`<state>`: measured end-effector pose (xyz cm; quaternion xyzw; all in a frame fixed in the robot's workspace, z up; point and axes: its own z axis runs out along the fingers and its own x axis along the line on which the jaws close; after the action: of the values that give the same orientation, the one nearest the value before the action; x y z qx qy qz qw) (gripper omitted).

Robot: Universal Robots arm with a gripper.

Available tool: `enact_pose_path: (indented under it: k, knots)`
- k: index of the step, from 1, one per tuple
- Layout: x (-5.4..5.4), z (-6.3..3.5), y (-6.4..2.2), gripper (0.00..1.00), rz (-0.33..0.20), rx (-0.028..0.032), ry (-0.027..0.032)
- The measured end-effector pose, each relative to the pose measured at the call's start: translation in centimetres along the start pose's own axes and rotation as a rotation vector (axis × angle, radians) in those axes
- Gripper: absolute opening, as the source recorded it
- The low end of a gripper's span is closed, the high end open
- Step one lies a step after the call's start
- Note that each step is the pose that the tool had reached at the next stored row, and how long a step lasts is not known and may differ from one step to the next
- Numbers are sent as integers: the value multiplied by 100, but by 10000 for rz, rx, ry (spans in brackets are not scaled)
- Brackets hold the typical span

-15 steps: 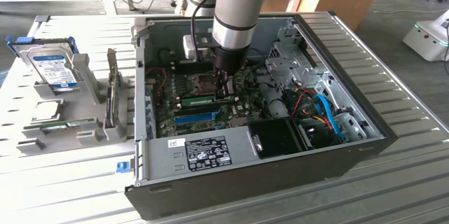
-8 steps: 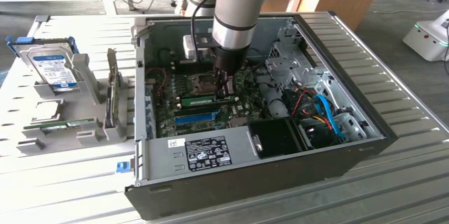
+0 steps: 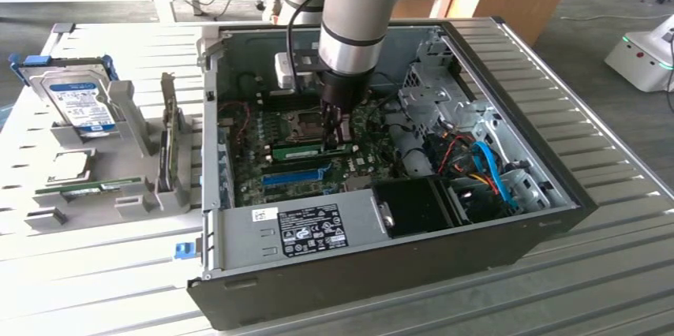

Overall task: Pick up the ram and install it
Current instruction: 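Insert the ram into the slot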

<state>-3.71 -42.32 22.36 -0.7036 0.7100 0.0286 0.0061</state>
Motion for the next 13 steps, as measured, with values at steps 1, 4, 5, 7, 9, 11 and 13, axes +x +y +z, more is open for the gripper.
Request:
enact_pose_path:
  k: [1, 4, 5, 7, 9, 11, 13]
  knots:
    - [0, 0, 0, 19, 0, 0, 0]
    - [0, 0, 0, 19, 0, 0, 0]
    - [0, -2, 0, 19, 0, -1, 1]
    - [0, -15, 0, 19, 0, 0, 1]
    - [-3, -57, 2, 19, 2, 0, 0]
    - [-6, -111, 2, 19, 0, 0, 0]
    - [-7, -145, 3, 19, 0, 0, -1]
